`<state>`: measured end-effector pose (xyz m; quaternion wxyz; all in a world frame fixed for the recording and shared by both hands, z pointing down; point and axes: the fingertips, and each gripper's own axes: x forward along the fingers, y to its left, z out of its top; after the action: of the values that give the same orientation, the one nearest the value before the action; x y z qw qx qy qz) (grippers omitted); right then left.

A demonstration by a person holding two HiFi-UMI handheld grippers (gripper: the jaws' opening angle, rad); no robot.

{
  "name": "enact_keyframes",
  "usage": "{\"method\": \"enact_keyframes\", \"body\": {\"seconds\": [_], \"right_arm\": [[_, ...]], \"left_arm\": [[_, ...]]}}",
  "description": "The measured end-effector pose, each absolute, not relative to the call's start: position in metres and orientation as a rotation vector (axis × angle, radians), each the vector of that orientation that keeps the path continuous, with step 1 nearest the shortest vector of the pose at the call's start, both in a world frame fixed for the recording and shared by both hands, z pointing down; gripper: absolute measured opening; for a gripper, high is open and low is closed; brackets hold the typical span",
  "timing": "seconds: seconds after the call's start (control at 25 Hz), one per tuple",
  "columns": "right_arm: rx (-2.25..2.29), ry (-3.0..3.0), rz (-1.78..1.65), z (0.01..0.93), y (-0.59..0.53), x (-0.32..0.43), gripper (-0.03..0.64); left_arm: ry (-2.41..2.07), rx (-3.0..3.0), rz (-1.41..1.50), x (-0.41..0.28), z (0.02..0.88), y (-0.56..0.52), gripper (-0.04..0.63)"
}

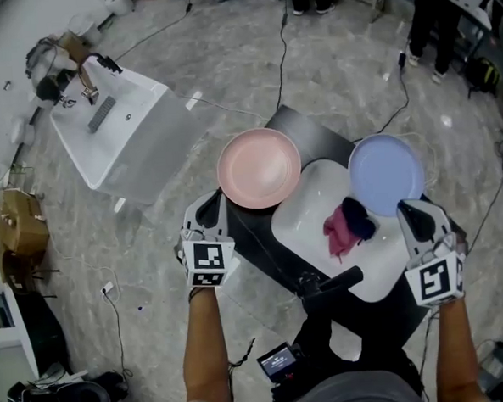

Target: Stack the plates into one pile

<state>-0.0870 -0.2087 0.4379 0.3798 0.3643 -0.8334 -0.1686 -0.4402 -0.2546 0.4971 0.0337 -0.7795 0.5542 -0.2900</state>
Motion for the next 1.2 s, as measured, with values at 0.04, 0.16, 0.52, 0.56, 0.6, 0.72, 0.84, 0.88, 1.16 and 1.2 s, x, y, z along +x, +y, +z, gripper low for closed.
{"method": "enact_keyframes", "body": {"seconds": [0.04,0.16,0.52,0.56,0.6,0.72,0.84,0.88,1.16,1.2], "right_arm": [[0.931,-2.119,-0.425,0.441,-0.208,-0.089,0.034],[0.917,-2.089,-0.408,0.452,-0.209,-0.093,0.034],[0.858,-2.055,-0.382,0.480,-0.214,-0.111,0.034],[0.850,-2.053,-0.383,0.484,-0.214,-0.113,0.035],[0.843,-2.051,-0.386,0.487,-0.214,-0.114,0.034],[0.832,-2.048,-0.384,0.495,-0.216,-0.116,0.035],[0.830,-2.038,-0.370,0.500,-0.218,-0.115,0.035],[0.829,-2.037,-0.366,0.501,-0.219,-0.115,0.035],[0.824,-2.046,-0.360,0.500,-0.224,-0.123,0.034],[0.822,-2.049,-0.362,0.500,-0.224,-0.125,0.035]], "left_arm": [[1.718,-2.404,-0.907,-0.448,0.508,-0.261,0.002],[1.760,-2.435,-0.946,-0.466,0.543,-0.279,0.003],[1.889,-2.517,-0.997,-0.496,0.615,-0.320,0.084],[1.902,-2.532,-1.000,-0.497,0.620,-0.323,0.086],[1.913,-2.549,-1.007,-0.498,0.626,-0.326,0.090],[1.956,-2.593,-1.048,-0.501,0.642,-0.334,0.117],[2.017,-2.620,-1.099,-0.505,0.650,-0.337,0.126],[2.035,-2.630,-1.100,-0.506,0.652,-0.338,0.128],[2.084,-2.702,-1.063,-0.506,0.652,-0.343,0.096],[2.092,-2.701,-1.061,-0.506,0.653,-0.343,0.094]]}}
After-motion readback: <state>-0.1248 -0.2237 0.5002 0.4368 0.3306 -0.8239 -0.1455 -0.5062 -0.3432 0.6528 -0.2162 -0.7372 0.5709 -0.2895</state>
